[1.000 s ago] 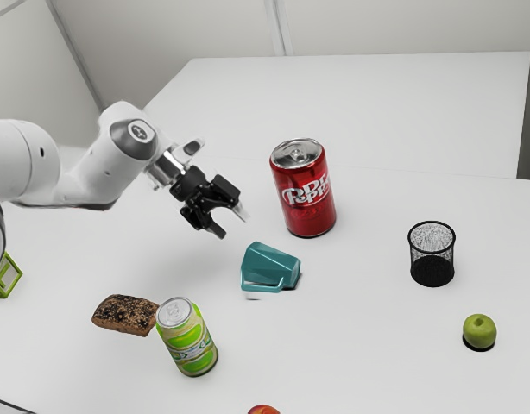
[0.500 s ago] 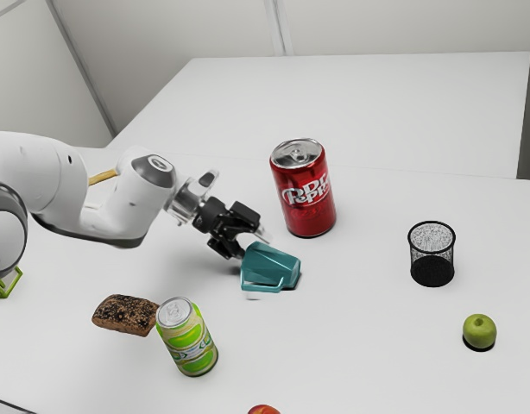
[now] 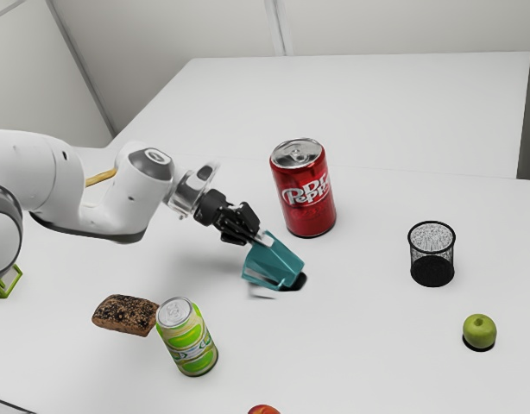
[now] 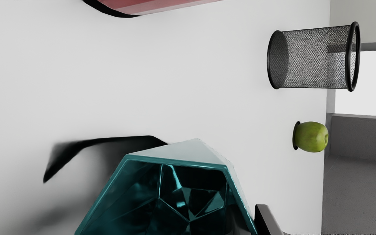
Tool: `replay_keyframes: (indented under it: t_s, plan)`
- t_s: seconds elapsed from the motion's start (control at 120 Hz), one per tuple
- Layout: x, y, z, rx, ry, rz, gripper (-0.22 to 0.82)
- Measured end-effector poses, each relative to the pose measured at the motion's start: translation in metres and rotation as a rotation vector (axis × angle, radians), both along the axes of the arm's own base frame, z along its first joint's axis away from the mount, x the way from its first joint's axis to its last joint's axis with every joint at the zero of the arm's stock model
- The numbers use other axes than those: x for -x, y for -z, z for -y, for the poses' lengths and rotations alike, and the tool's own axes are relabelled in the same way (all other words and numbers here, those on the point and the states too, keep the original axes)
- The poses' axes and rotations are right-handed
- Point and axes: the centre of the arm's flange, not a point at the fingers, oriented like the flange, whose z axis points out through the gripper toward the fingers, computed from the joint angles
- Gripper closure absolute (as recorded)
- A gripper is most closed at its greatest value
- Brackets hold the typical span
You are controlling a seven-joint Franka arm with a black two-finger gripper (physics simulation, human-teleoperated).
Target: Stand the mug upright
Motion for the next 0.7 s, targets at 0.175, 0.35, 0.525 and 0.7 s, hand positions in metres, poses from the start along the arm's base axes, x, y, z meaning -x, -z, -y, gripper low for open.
replay_keyframes:
  t_s: [0.175, 0.35, 0.525, 0.7]
  plan:
    - [0.002, -0.061, -0.002, -0.025, 0.040, 0.105, 0.77]
    - [-0.005, -0.118, -0.023, -0.276, 0.173, 0.186, 0.78]
    - [-0.011, -0.132, -0.034, -0.567, 0.284, 0.189, 0.78]
    - [-0.013, -0.118, -0.040, -0.746, 0.303, 0.201, 0.78]
